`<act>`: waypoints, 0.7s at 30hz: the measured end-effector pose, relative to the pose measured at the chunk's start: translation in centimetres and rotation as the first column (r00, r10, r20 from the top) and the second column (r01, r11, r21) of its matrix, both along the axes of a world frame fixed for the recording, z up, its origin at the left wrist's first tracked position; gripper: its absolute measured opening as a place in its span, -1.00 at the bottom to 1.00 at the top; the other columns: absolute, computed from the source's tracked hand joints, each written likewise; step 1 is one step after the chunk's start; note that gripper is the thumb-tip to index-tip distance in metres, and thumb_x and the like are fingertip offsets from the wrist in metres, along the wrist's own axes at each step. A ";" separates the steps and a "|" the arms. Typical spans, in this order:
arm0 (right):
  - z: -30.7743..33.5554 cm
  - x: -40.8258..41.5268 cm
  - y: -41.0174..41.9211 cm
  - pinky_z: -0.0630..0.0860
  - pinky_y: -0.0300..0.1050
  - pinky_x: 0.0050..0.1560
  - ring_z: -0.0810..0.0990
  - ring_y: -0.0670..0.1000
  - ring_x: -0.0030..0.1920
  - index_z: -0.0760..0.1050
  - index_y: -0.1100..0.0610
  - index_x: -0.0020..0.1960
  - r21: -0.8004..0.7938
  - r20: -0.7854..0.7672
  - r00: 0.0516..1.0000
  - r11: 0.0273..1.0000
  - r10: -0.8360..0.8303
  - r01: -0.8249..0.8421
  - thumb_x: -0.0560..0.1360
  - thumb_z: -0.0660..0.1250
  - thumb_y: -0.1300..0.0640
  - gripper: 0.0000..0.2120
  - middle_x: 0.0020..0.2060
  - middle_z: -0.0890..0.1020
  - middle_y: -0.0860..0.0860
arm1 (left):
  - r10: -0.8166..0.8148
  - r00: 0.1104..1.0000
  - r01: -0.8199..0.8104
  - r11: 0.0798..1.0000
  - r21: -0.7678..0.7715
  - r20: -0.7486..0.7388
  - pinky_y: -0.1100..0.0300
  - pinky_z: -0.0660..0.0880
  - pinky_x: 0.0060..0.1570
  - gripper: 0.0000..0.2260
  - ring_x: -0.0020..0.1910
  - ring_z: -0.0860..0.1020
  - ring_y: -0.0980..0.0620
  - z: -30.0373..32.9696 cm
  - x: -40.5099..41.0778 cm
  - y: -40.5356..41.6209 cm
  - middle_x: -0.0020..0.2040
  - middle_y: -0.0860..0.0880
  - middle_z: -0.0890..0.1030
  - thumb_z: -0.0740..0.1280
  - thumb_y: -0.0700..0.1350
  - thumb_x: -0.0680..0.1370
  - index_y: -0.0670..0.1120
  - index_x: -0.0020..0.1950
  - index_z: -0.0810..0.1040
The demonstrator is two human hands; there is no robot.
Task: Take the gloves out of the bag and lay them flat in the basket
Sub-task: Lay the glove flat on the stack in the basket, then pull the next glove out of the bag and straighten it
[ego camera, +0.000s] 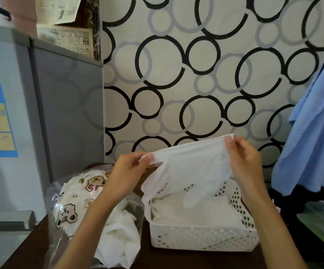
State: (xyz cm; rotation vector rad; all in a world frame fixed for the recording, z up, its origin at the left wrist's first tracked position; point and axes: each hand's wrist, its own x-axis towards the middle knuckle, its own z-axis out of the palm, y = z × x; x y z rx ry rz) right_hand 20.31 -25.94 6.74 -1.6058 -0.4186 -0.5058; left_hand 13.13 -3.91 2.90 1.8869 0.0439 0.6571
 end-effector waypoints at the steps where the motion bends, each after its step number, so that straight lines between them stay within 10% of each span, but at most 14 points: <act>1: 0.3 0.2 0.1 0.41 -0.36 -0.30 0.46 -0.18 -0.35 0.47 -0.06 -0.17 -0.015 0.066 0.997 0.999 -0.032 0.033 0.60 0.19 0.01 -0.81 -0.32 0.57 -0.11 | 0.036 0.999 -0.035 0.999 -0.030 0.035 0.15 0.59 0.01 -0.80 -0.13 0.65 0.14 0.2 0.5 -0.4 -0.14 0.05 0.69 0.23 -0.04 0.62 0.00 0.03 0.65; 7: -0.2 0.3 0.8 0.26 -0.30 -0.48 0.35 -0.10 -0.53 0.46 0.00 -0.05 -0.220 0.369 0.899 0.918 -0.235 0.330 0.60 0.14 -0.04 -0.82 -0.55 0.41 -0.08 | 0.232 0.968 -0.202 0.947 -0.252 0.097 0.10 0.54 0.00 -0.78 -0.07 0.59 0.03 0.5 2.5 -3.2 -0.10 0.01 0.61 0.10 -0.02 0.65 -0.03 0.01 0.52; 13: -0.9 -1.9 3.3 0.18 -0.24 -0.54 0.26 -0.13 -0.54 0.43 0.03 -0.09 -0.014 0.255 0.967 1.000 0.000 0.003 0.60 0.16 0.01 -0.85 -0.55 0.38 -0.02 | 0.483 0.822 -0.448 0.876 -0.179 0.302 0.21 0.36 -0.32 -0.75 -0.34 0.38 0.12 1.3 2.3 -3.1 -0.30 0.05 0.42 0.04 0.01 0.67 -0.09 -0.05 0.40; 17: -3.7 0.3 2.3 0.35 -0.23 -0.36 0.45 -0.07 -0.33 0.43 0.04 -0.08 -0.066 -0.117 0.993 0.998 -0.001 -0.007 0.61 0.15 0.03 -0.85 -0.30 0.54 0.04 | 0.377 0.916 -0.399 0.886 0.235 0.134 0.16 0.29 -0.38 -0.73 -0.36 0.41 0.09 -0.8 3.8 -2.1 -0.34 0.05 0.44 0.07 0.06 0.65 -0.06 -0.08 0.43; 21: -7.1 3.6 0.0 0.34 -0.23 -0.28 0.44 -0.07 -0.17 0.45 0.11 0.12 -0.555 -0.303 0.940 0.831 -0.154 -0.043 0.63 0.10 0.05 -0.79 0.00 0.56 0.07 | 0.264 0.943 -0.087 0.784 0.615 -0.202 0.16 0.32 -0.30 -0.75 -0.25 0.49 0.01 -3.0 6.1 -2.0 -0.29 0.04 0.51 0.13 0.04 0.64 0.04 -0.20 0.44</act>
